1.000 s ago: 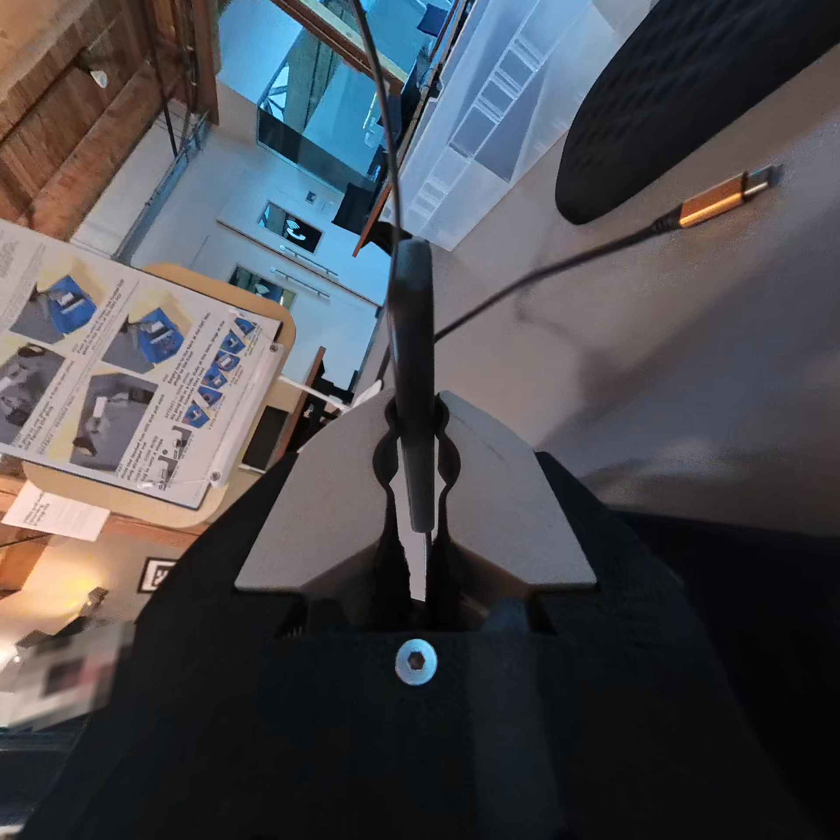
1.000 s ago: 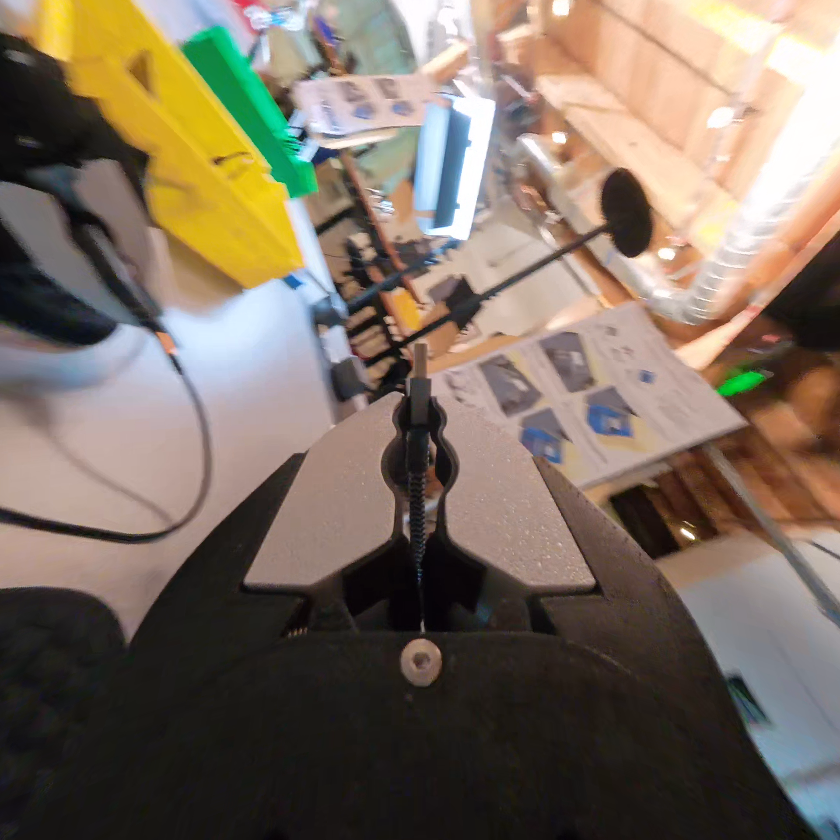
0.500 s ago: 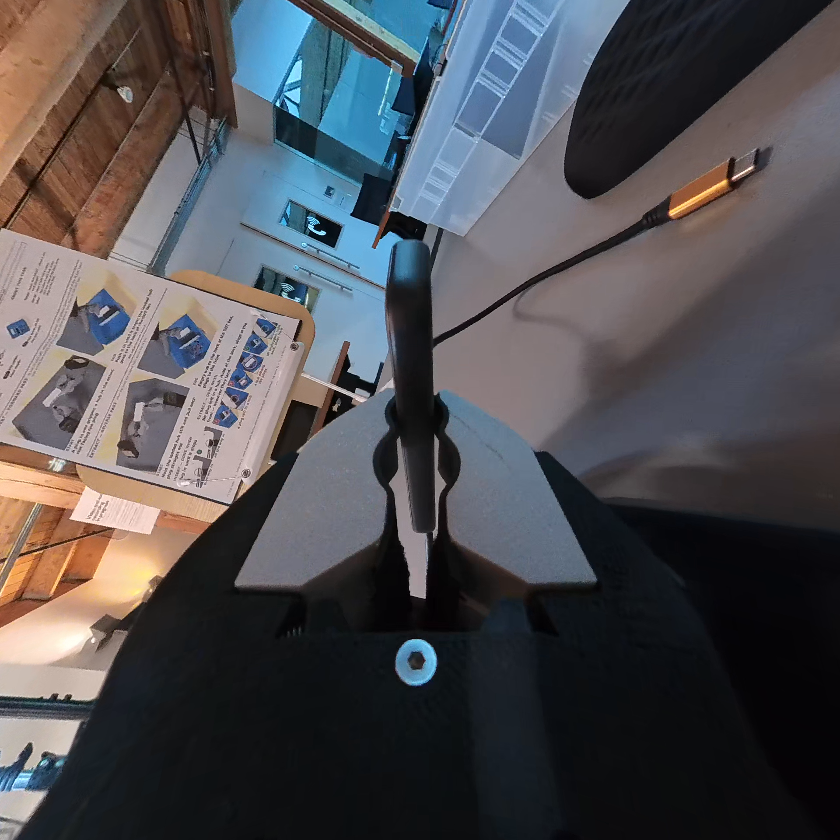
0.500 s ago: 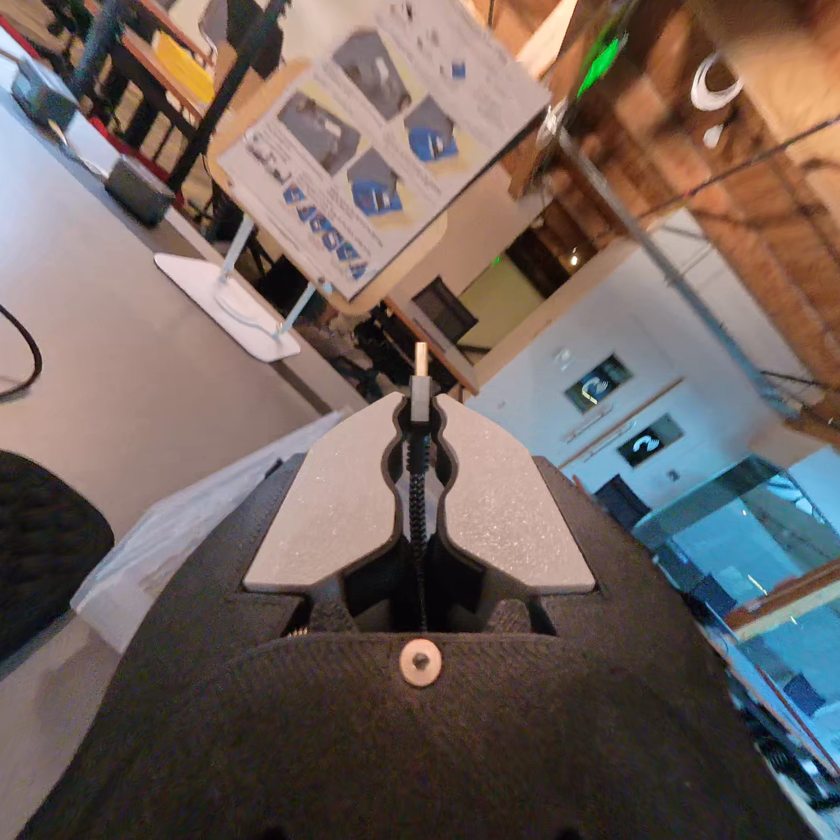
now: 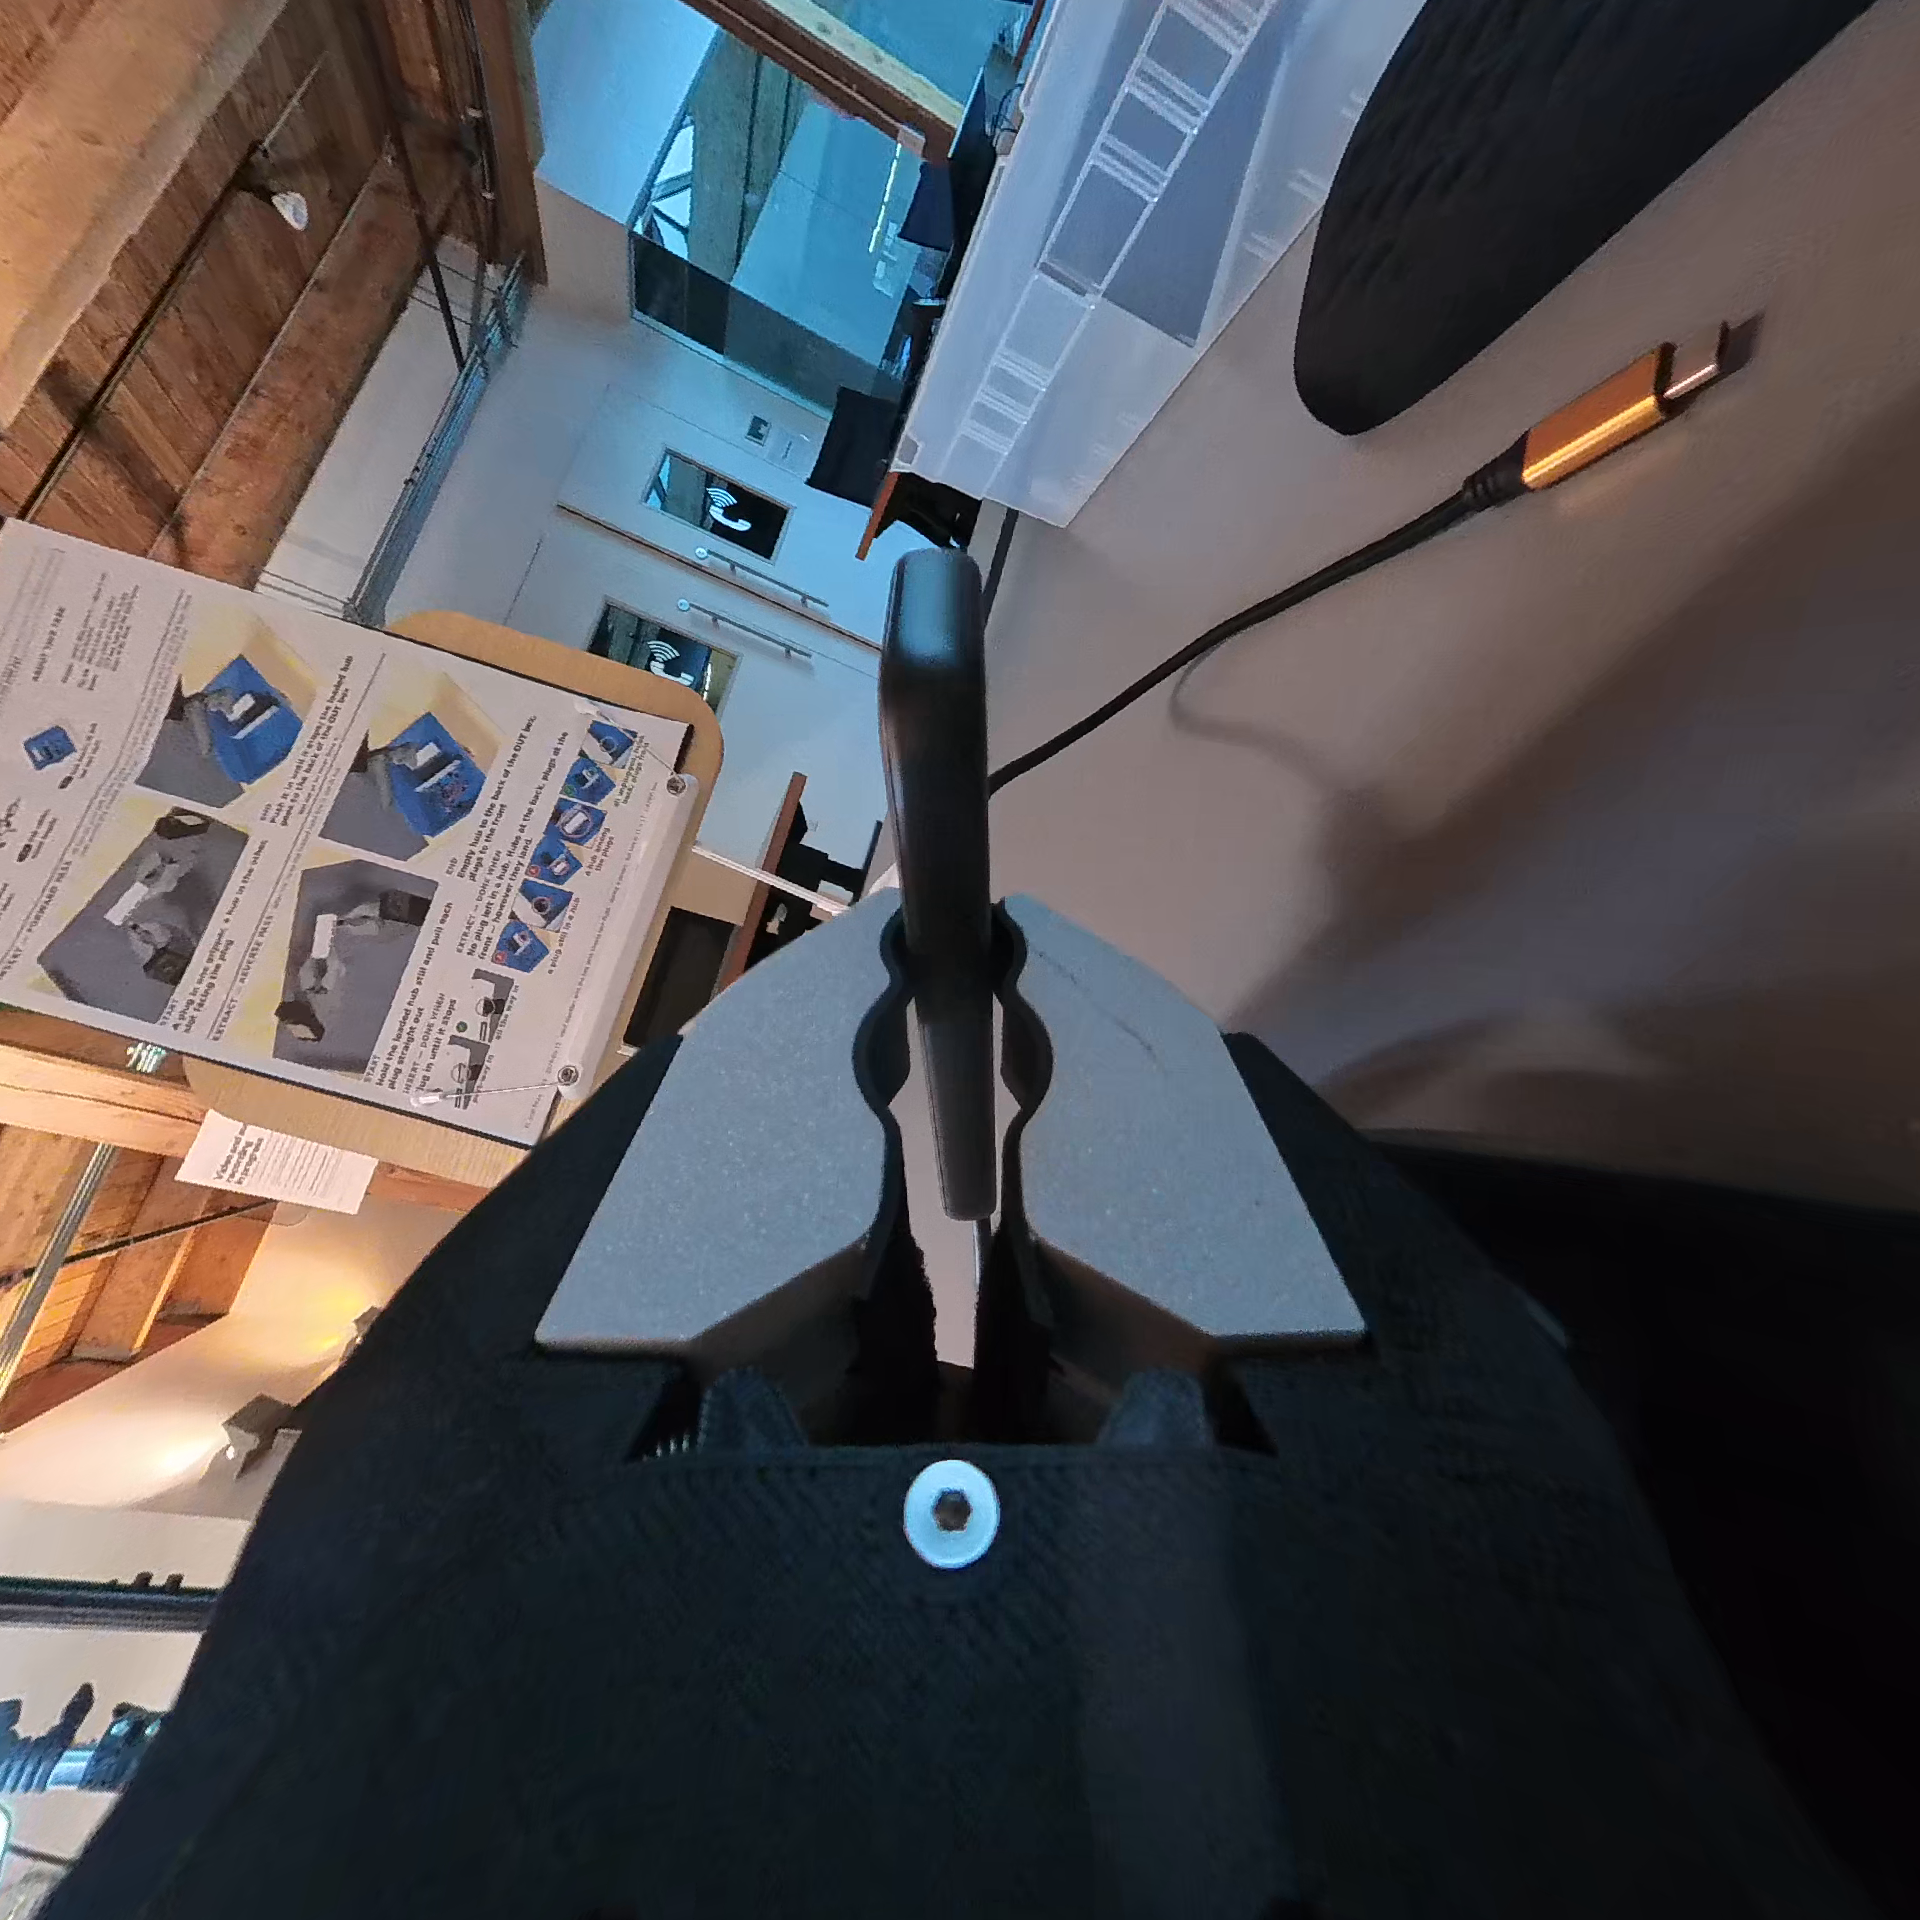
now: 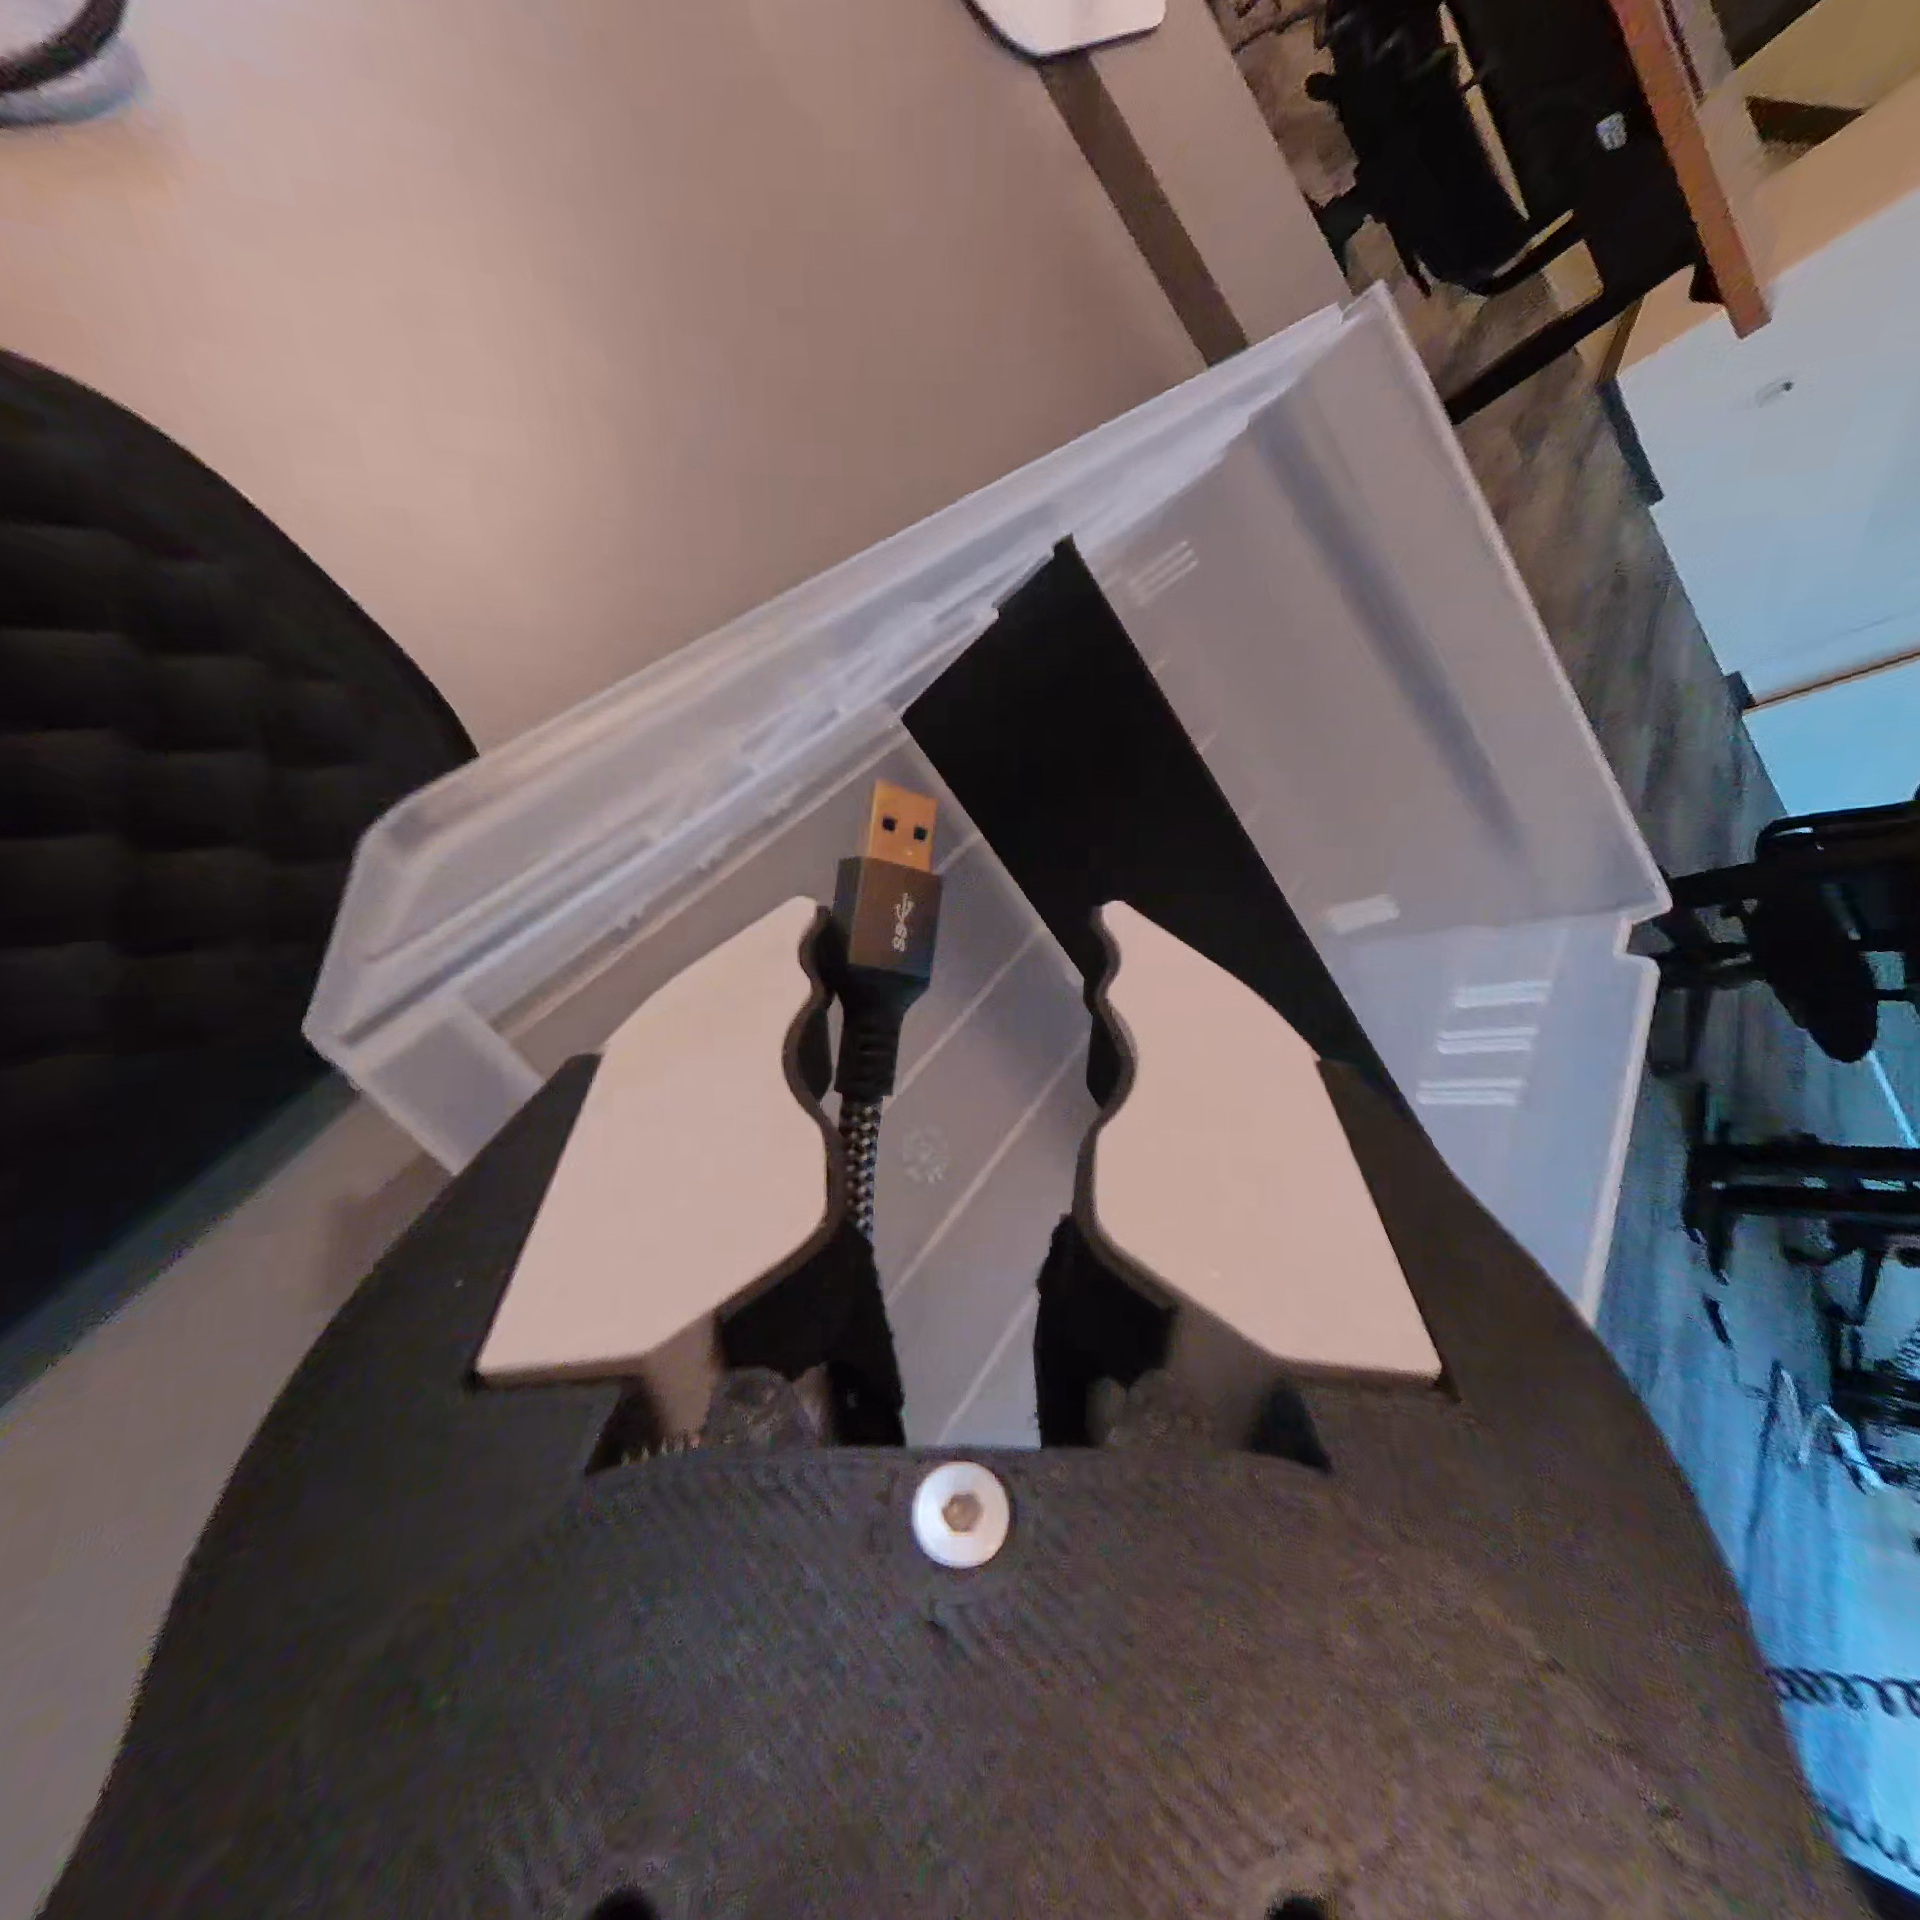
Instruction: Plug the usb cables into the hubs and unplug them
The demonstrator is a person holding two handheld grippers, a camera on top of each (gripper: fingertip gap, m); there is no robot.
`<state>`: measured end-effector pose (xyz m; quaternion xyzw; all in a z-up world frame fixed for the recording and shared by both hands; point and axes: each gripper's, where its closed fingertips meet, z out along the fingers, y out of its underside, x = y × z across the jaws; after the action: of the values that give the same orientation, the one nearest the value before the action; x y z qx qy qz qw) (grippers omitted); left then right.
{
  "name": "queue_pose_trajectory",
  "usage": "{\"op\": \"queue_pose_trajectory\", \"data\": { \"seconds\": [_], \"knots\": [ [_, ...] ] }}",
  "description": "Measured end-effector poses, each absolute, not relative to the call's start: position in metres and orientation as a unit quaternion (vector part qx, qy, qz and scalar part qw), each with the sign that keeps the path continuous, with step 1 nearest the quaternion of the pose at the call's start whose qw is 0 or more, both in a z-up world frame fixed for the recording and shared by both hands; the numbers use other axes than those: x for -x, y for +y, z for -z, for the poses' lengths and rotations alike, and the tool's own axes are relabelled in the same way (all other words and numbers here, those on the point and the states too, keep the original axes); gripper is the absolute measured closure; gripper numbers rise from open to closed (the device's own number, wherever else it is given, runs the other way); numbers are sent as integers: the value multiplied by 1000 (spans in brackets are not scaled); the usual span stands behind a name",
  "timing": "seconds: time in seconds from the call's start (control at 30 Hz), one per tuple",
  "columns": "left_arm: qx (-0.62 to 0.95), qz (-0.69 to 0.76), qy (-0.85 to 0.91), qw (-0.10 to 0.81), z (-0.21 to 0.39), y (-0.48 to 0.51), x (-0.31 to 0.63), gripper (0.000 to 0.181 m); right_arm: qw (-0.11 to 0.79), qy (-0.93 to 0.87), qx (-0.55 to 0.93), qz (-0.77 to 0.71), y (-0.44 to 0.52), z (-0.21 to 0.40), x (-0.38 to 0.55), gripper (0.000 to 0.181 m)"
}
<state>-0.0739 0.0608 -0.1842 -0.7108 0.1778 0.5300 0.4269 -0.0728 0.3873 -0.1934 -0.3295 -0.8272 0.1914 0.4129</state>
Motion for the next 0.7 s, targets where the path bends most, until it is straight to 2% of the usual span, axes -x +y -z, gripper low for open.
{"op": "queue_pose_trajectory", "data": {
  "seconds": [0.2,0.3,0.43,0.57,0.7],
  "knots": [
    [709,-529,180,429,184,62,73,169,419,-772,350,-325,369,161,72,134],
    [711,-529,182,426,186,62,74,169,410,-789,358,-285,378,166,69,130],
    [703,-533,186,433,183,63,71,169,479,-746,339,-315,364,127,69,134],
    [692,-537,185,446,177,63,69,169,532,-727,152,-406,271,81,55,134],
    [678,-531,204,467,172,67,58,169,532,-749,-69,-388,159,111,37,137]
  ]
}}
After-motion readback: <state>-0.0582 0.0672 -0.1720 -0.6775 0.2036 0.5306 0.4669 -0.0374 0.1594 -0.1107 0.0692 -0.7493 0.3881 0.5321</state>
